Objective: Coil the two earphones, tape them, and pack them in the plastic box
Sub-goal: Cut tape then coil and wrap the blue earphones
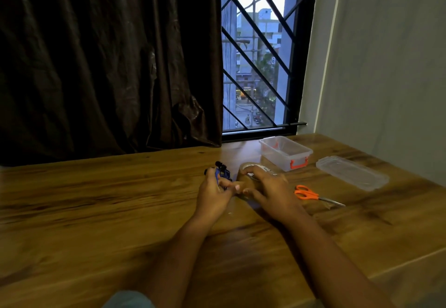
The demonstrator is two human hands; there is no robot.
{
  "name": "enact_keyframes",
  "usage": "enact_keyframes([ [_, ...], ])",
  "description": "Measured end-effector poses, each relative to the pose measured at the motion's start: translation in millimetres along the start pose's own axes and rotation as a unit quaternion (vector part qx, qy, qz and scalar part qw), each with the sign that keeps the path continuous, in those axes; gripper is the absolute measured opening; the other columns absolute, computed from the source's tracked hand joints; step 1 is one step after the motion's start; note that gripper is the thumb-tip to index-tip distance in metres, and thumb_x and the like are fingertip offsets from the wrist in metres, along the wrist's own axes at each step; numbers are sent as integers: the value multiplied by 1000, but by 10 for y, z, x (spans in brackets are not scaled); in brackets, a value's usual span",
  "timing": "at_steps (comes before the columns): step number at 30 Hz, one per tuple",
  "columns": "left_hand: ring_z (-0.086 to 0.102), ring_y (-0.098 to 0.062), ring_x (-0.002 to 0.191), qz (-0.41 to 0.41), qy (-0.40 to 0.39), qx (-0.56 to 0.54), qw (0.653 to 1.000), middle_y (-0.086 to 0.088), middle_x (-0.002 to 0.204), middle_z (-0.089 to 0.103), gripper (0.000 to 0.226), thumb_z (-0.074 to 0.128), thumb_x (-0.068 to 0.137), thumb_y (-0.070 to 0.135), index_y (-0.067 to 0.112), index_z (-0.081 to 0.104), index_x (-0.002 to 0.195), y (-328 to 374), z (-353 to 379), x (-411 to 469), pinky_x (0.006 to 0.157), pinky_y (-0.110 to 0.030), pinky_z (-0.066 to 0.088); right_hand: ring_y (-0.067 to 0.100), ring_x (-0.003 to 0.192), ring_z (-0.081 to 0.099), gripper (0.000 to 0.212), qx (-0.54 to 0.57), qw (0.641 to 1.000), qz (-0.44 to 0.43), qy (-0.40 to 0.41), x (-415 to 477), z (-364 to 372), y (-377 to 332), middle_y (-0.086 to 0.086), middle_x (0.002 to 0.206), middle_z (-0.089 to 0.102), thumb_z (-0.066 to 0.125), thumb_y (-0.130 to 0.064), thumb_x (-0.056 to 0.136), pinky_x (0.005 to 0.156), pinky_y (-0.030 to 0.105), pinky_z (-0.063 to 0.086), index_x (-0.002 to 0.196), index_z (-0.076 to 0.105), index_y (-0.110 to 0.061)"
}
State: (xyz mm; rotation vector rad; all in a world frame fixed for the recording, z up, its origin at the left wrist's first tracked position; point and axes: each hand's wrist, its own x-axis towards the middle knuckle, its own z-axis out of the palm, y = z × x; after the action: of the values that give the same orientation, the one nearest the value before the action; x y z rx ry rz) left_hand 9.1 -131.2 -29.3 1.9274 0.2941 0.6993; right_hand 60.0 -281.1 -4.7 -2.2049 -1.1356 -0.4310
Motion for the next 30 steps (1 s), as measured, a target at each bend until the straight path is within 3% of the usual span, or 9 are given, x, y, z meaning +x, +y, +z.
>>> enact_keyframes([
  [3, 63, -26, 80, -16, 27, -6, 999, -10, 83, 63, 32, 70, 80, 16, 9, 42, 95, -19, -13, 13, 73, -43, 52, 17, 100, 58, 34, 12, 1000, 4, 16, -5, 3, 8, -2, 108, 65, 62, -26, 86, 84, 31, 46, 119, 55, -29],
  [11, 64, -26, 90, -51, 40, -42, 997, -2, 85, 63, 32, 69, 82, 13, 14, 41, 97, -40, -68, 3, 86, -46, 52, 16, 107, 54, 35, -12, 999, 29, -10, -50, -28, -35, -4, 113, 62, 60, -28, 88, 95, 34, 42, 122, 51, -33],
  [14, 64, -23, 86, -44, 5, -43, 998, -3, 83, 65, 32, 67, 81, 5, 10, 43, 101, -42, -91, -15, 86, -44, 52, 16, 105, 54, 33, -26, 999, 29, -19, -81, -36, -31, -3, 110, 63, 60, -28, 88, 97, 35, 38, 120, 52, -32],
  [17, 60, -21, 83, -28, -21, -9, 999, -5, 82, 62, 51, 69, 80, 2, 5, 41, 123, -44, -73, -45, 78, -33, 48, 15, 106, 51, 31, -38, 999, 22, -28, -106, -31, -3, -2, 112, 62, 61, -29, 87, 92, 30, 36, 118, 56, -31],
  [21, 59, -20, 81, -23, -20, 24, 999, -1, 75, 59, 60, 71, 79, 5, 3, 39, 130, -43, -65, -59, 74, -29, 42, 13, 101, 54, 20, 42, 993, 84, 69, -140, -66, 159, -2, 108, 64, 54, -26, 91, 86, 35, 49, 110, 61, -26],
  [24, 57, -18, 78, -26, -19, 29, 999, 2, 72, 57, 62, 72, 78, 4, 3, 40, 130, -39, -81, -64, 72, -27, 41, 23, 104, 57, 24, -114, 962, 220, 112, -244, -185, 336, 2, 111, 65, 46, -29, 94, 84, 35, 48, 114, 58, -24],
  [26, 57, -18, 77, -20, -23, 42, 999, 2, 71, 57, 60, 73, 77, 4, 3, 41, 128, -26, -85, -77, 71, -26, 41, 28, 112, 52, 30, -231, 927, 295, 31, -341, -230, 378, 6, 121, 59, 41, -33, 95, 87, 39, 45, 118, 55, -18],
  [28, 56, -16, 75, -13, -25, 51, 998, 4, 70, 56, 62, 73, 77, 4, 4, 41, 130, -14, -87, -90, 72, -26, 40, 29, 114, 51, 33, -262, 911, 317, -34, -392, -226, 336, 7, 124, 56, 38, -32, 96, 89, 41, 44, 119, 55, -15],
  [30, 55, -13, 73, -8, -25, 55, 998, 6, 68, 55, 67, 73, 77, 4, 5, 38, 134, -2, -92, -112, 71, -24, 39, 30, 107, 55, 32, -240, 924, 296, -42, -401, -222, 278, 8, 118, 57, 38, -32, 97, 88, 41, 47, 114, 58, -15],
])
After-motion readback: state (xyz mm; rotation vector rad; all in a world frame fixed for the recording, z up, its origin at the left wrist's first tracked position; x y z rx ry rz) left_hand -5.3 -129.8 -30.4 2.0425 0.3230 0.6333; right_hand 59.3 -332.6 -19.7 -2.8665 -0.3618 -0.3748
